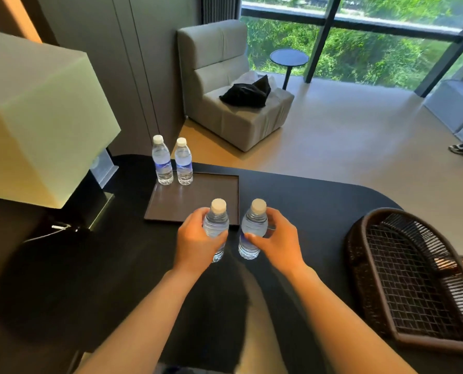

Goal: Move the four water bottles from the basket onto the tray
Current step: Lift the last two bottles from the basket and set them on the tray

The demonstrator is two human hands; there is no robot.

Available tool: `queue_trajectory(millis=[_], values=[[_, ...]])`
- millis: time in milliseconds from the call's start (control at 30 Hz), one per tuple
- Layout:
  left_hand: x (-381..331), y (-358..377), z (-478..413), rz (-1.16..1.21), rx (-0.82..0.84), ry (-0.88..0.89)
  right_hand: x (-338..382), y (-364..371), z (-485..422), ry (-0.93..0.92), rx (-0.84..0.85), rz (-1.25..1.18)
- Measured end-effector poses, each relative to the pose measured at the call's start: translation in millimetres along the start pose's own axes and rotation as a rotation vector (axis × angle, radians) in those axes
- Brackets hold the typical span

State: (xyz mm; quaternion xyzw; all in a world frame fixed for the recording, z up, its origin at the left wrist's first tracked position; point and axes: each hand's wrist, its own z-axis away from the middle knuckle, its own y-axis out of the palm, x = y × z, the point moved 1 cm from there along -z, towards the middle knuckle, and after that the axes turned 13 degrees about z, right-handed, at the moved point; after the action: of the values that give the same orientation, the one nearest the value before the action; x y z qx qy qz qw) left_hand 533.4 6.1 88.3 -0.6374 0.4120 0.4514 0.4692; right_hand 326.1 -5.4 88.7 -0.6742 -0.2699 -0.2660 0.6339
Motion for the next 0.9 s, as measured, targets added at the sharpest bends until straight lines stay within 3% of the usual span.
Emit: queue_trajectory(millis=[467, 900], values=[[89.5, -87.2, -160.3, -0.124, -0.055, -0.062, 64.8, 143.1, -145.3, 0.042, 0.029, -0.028], [153.9, -114.0, -224.9, -0.133, -0.105, -0.111, 81.6, 234.5, -207.5, 0.066, 0.028, 0.025]])
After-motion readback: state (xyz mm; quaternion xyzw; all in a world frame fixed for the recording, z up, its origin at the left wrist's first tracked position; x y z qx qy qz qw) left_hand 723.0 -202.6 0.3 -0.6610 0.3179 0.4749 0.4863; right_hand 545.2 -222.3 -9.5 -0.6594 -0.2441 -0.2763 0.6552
